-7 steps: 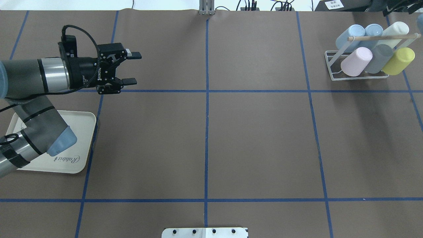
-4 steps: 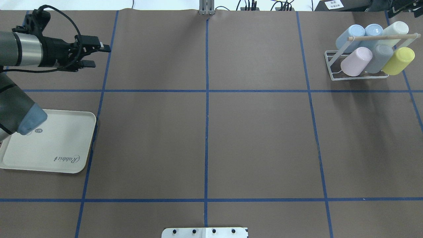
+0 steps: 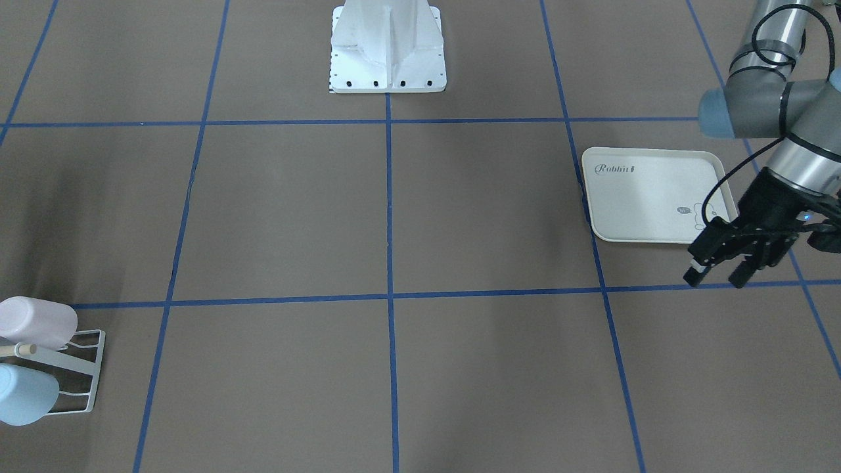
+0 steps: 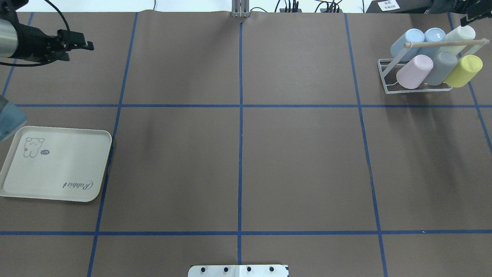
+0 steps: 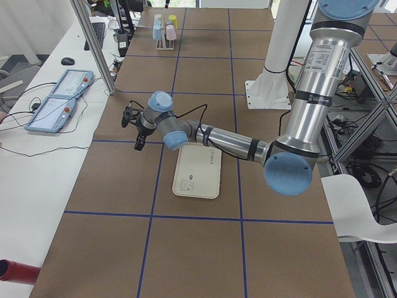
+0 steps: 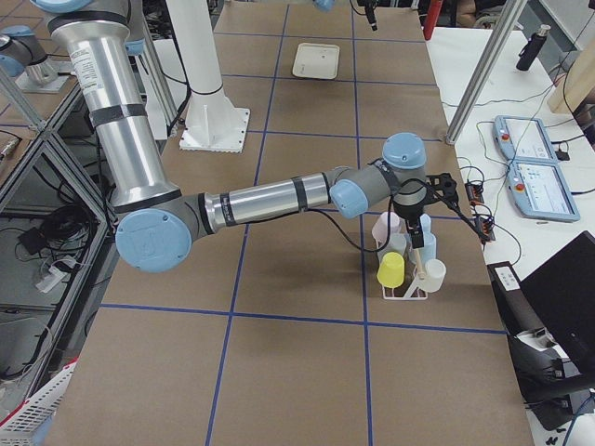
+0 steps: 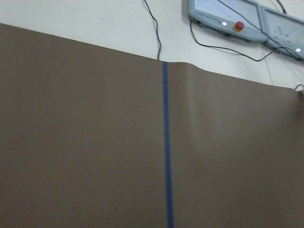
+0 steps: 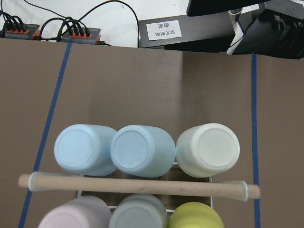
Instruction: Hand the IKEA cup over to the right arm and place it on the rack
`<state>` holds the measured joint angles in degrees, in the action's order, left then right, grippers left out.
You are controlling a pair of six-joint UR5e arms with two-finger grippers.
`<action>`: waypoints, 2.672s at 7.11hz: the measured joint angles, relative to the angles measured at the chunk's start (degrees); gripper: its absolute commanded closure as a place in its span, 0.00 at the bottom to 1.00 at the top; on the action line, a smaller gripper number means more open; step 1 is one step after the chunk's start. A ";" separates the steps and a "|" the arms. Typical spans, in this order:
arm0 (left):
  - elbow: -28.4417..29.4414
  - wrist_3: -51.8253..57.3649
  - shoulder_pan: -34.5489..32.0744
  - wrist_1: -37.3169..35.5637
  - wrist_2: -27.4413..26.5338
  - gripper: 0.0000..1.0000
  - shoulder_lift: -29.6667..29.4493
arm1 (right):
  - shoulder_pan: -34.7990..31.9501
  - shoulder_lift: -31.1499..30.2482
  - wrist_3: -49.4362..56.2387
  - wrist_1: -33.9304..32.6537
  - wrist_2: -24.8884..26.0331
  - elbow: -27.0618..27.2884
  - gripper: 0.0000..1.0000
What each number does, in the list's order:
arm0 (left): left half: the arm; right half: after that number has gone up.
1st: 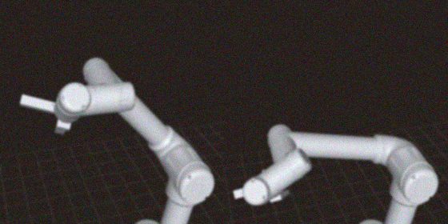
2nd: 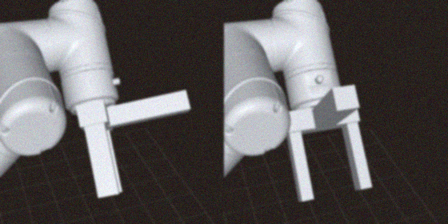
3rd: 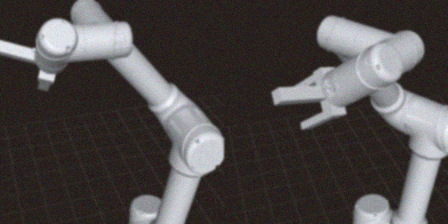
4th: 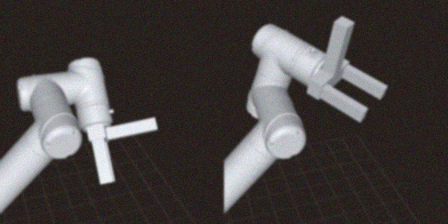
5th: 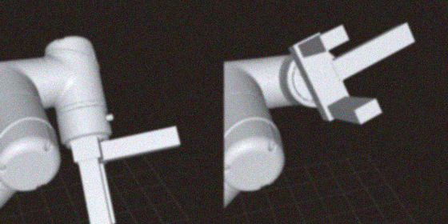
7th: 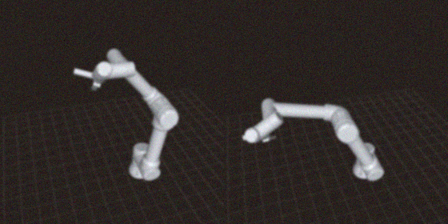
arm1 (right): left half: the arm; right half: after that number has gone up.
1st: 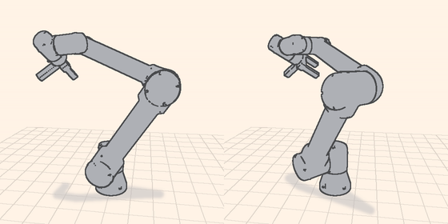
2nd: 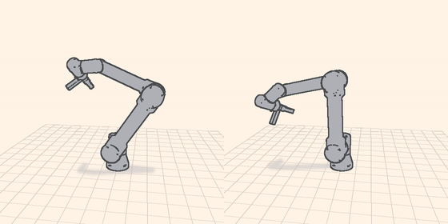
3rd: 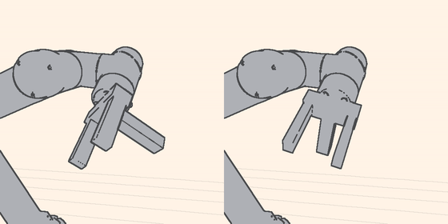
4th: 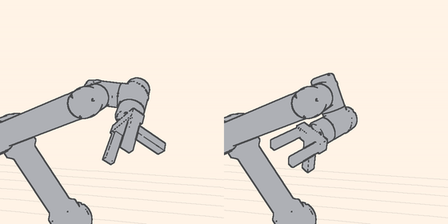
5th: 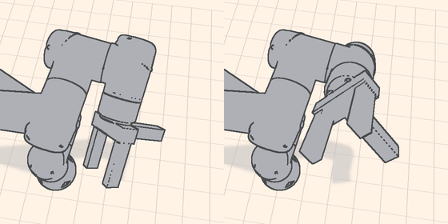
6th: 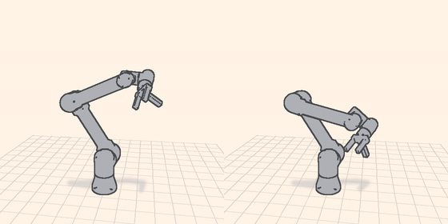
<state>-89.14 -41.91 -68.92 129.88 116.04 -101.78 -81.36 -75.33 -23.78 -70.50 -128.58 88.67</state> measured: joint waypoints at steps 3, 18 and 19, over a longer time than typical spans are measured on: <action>0.06 26.57 -7.45 -16.44 5.82 0.00 4.32 | -2.59 -7.36 0.54 -0.29 -2.86 2.47 0.01; -6.27 45.47 -19.33 -31.37 18.09 0.00 12.43 | -3.45 -14.34 11.93 -10.80 -3.58 7.62 0.00; -6.30 45.47 -19.32 -31.11 18.22 0.00 12.56 | -3.45 -14.28 11.75 -10.65 -3.27 7.67 0.01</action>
<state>-95.44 3.57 -88.24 98.77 134.26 -89.22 -84.81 -89.61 -12.03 -81.15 -131.85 96.34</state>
